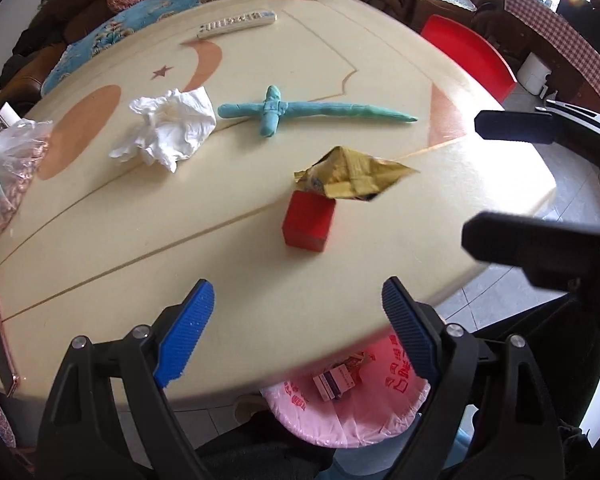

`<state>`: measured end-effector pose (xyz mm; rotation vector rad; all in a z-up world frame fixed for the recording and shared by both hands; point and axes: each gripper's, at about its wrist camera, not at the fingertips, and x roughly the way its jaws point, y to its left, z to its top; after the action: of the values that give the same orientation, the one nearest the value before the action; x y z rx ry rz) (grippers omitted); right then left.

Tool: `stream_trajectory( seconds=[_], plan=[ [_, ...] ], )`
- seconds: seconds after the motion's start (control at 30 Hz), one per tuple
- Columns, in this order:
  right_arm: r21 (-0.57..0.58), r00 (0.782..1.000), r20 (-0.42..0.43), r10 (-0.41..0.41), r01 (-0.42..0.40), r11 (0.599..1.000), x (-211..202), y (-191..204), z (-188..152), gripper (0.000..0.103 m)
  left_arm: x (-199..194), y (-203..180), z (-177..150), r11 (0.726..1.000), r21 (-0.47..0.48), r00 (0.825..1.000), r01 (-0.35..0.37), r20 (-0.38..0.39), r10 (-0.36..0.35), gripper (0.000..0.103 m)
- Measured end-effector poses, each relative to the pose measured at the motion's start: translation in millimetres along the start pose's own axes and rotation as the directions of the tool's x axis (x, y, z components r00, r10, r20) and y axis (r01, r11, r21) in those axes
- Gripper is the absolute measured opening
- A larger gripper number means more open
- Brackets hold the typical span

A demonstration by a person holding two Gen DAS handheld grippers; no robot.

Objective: Collect trash
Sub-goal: 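Move the left tool to the red block while the right tool reaches the yellow wrapper, then close the left tool on the red block while the right tool grips the yellow wrapper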

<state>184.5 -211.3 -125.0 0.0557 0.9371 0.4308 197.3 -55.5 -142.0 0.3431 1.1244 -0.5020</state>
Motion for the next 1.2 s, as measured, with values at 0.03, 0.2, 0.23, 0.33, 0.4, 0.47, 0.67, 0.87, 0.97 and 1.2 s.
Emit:
stream_trajectory(
  seconds=[0.03,0.2,0.23,0.33,0.4,0.47,0.67,0.87,0.97,1.2],
  plan=[
    [-0.001,1.0,-0.005,0.005,-0.005,1.0,4,-1,2,0.088,5,2,2,1.0,-0.007,1.0,0.006,-0.007,-0.006,0.084],
    [-0.005,0.999,-0.031,0.034,-0.034,0.999,28,-4,5,0.088,20,7,7,0.999,-0.017,0.999,0.028,-0.015,-0.029,0.084],
    [-0.004,0.999,-0.035,0.041,-0.041,0.999,32,-4,6,0.088,22,7,8,0.999,-0.015,0.999,0.031,-0.017,-0.031,0.084],
    [-0.007,0.998,-0.047,0.045,-0.045,0.999,43,-6,9,0.088,29,7,12,0.999,-0.007,0.999,0.034,-0.024,-0.034,0.084],
    [-0.002,0.997,-0.052,0.054,-0.054,0.999,50,-9,11,0.088,32,7,14,0.999,-0.004,0.999,0.037,-0.027,-0.037,0.084],
    [-0.002,0.997,-0.053,0.054,-0.055,0.999,56,-11,13,0.088,34,7,16,0.999,-0.006,0.998,0.052,-0.027,-0.052,0.084],
    [0.016,0.996,-0.056,0.071,-0.07,0.997,69,-21,16,0.087,41,8,23,0.996,0.0,0.996,0.085,-0.023,-0.084,0.084],
    [0.013,0.995,-0.03,0.099,-0.098,0.995,72,-23,19,0.082,46,9,26,0.991,-0.013,0.991,0.132,-0.014,-0.132,0.069],
    [0.002,0.994,-0.023,0.11,-0.11,0.994,75,-22,22,0.078,49,9,27,0.989,-0.019,0.989,0.146,-0.018,-0.147,0.068],
    [0.008,0.989,-0.015,0.15,-0.149,0.989,83,-26,31,0.055,48,9,28,0.983,-0.028,0.983,0.183,0.0,-0.183,0.055]
  ],
)
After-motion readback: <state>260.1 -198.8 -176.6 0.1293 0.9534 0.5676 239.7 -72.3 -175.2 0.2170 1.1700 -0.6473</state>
